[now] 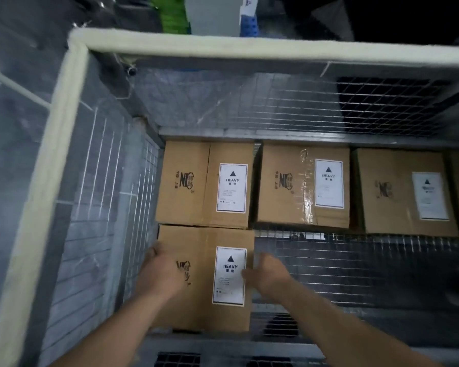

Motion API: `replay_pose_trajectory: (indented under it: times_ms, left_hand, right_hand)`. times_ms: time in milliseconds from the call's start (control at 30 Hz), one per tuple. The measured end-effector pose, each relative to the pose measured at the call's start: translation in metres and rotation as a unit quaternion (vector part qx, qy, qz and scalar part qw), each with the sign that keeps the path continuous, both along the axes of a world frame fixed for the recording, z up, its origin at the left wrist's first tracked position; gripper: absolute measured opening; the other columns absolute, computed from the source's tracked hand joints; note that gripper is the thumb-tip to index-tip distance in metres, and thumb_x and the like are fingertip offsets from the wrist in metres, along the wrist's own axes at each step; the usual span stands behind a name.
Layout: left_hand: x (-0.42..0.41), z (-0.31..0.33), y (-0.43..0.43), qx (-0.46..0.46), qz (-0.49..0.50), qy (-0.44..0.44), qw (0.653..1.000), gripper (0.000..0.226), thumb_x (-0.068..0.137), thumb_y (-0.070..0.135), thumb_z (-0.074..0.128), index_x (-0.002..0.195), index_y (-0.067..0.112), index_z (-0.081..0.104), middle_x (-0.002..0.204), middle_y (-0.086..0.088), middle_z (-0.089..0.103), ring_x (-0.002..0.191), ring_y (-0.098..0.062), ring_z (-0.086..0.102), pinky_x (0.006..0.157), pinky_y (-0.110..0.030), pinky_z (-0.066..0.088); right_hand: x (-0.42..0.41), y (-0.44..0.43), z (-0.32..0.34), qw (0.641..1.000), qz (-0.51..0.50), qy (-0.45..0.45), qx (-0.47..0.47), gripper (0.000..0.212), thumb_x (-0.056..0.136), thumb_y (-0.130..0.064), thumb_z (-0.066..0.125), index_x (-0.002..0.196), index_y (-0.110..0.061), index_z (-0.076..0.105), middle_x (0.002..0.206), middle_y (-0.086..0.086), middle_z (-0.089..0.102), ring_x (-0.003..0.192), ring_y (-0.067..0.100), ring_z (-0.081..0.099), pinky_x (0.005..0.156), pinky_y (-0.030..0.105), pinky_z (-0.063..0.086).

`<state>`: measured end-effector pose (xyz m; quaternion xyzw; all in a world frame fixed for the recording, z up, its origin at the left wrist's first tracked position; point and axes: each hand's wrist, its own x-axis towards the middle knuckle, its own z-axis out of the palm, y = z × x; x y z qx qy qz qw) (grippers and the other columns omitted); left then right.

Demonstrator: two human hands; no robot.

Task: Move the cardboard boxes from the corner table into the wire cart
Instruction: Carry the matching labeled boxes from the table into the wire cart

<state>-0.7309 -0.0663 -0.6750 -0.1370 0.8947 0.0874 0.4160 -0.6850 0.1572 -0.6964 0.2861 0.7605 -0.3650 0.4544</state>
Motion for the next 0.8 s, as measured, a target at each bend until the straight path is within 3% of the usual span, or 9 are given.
replay_pose_trajectory:
  times_ms: [67, 167, 233, 367, 467, 533, 600, 700, 800]
  left_hand:
    - [-0.005, 0.028, 0.010, 0.009, -0.069, 0.011, 0.997, 0.071, 0.096, 0.033, 0.062, 0.152, 0.010, 0.027, 0.153, -0.011, 0.035, 0.130, -0.029, 0.048, 0.101, -0.040, 0.048]
    - [-0.017, 0.081, 0.033, 0.028, -0.154, 0.034, 0.987, 0.073, 0.094, 0.048, 0.059, 0.153, 0.015, 0.028, 0.155, -0.003, 0.035, 0.138, -0.025, 0.040, 0.106, -0.042, 0.044]
    - [-0.026, 0.121, 0.055, 0.044, -0.214, 0.063, 0.974, 0.076, 0.094, 0.053, 0.057, 0.155, 0.018, 0.026, 0.160, -0.001, 0.030, 0.144, -0.022, 0.034, 0.111, -0.043, 0.040]
    - [-0.043, 0.211, 0.102, 0.079, -0.302, 0.121, 0.942, 0.069, 0.095, 0.055, 0.053, 0.151, 0.021, 0.032, 0.156, -0.001, 0.038, 0.140, -0.022, 0.040, 0.111, -0.042, 0.041]
    - [-0.054, 0.280, 0.136, 0.089, -0.348, 0.159, 0.920, 0.068, 0.096, 0.057, 0.050, 0.151, 0.022, 0.032, 0.154, 0.002, 0.039, 0.133, -0.021, 0.047, 0.102, -0.039, 0.047]
    - [-0.056, 0.323, 0.158, 0.101, -0.368, 0.191, 0.904, 0.072, 0.094, 0.058, 0.052, 0.153, 0.023, 0.030, 0.156, 0.003, 0.037, 0.139, -0.021, 0.040, 0.108, -0.041, 0.042]
    - [-0.055, 0.362, 0.180, 0.115, -0.384, 0.222, 0.889, 0.074, 0.094, 0.059, 0.053, 0.154, 0.023, 0.028, 0.158, 0.003, 0.034, 0.144, -0.020, 0.033, 0.115, -0.044, 0.034]
    - [-0.053, 0.417, 0.214, 0.131, -0.405, 0.266, 0.865, 0.074, 0.093, 0.061, 0.053, 0.153, 0.024, 0.030, 0.159, 0.003, 0.033, 0.146, -0.020, 0.029, 0.118, -0.046, 0.031]
    - [-0.050, 0.467, 0.246, 0.151, -0.431, 0.306, 0.835, 0.071, 0.093, 0.062, 0.052, 0.149, 0.024, 0.035, 0.155, 0.003, 0.037, 0.143, -0.020, 0.031, 0.114, -0.045, 0.034]
  right_hand:
    - [-0.010, 0.013, 0.030, 0.999, 0.030, 0.024, 0.027, 0.014, 0.097, -0.031, 0.064, 0.104, -0.020, 0.062, 0.109, 0.003, 0.067, 0.090, 0.017, 0.067, 0.074, 0.029, 0.058]
    - [-0.022, 0.034, 0.083, 0.990, 0.073, 0.089, 0.082, 0.041, 0.098, -0.035, 0.061, 0.133, -0.018, 0.051, 0.132, 0.003, 0.058, 0.111, 0.022, 0.062, 0.091, 0.038, 0.056]
    - [-0.028, 0.048, 0.123, 0.978, 0.112, 0.140, 0.106, 0.041, 0.097, -0.035, 0.060, 0.133, -0.020, 0.048, 0.133, 0.001, 0.057, 0.111, 0.022, 0.061, 0.090, 0.038, 0.056]
    - [-0.033, 0.078, 0.213, 0.966, 0.116, 0.183, 0.140, 0.056, 0.097, -0.048, 0.057, 0.145, -0.025, 0.042, 0.105, -0.003, 0.065, 0.085, 0.015, 0.065, 0.062, 0.029, 0.054]
    - [-0.035, 0.108, 0.282, 0.950, 0.122, 0.225, 0.181, 0.073, 0.096, -0.058, 0.054, 0.157, -0.024, 0.032, 0.139, 0.002, 0.060, 0.105, 0.019, 0.067, 0.084, 0.035, 0.057]
    - [-0.033, 0.128, 0.326, 0.939, 0.112, 0.256, 0.203, 0.076, 0.095, -0.061, 0.053, 0.158, -0.023, 0.031, 0.156, 0.000, 0.046, 0.126, 0.020, 0.058, 0.100, 0.037, 0.050]
    - [-0.029, 0.148, 0.366, 0.923, 0.111, 0.290, 0.229, 0.073, 0.094, -0.063, 0.052, 0.153, -0.023, 0.038, 0.157, -0.002, 0.044, 0.140, 0.021, 0.045, 0.110, 0.038, 0.042]
    - [-0.018, 0.175, 0.426, 0.893, 0.097, 0.344, 0.272, 0.057, 0.092, -0.062, 0.049, 0.136, -0.025, 0.050, 0.139, -0.005, 0.057, 0.131, 0.021, 0.051, 0.102, 0.039, 0.046]
    - [-0.001, 0.199, 0.478, 0.868, 0.075, 0.370, 0.322, 0.062, 0.095, -0.062, 0.047, 0.139, -0.018, 0.050, 0.141, 0.002, 0.057, 0.131, 0.022, 0.050, 0.104, 0.040, 0.046]
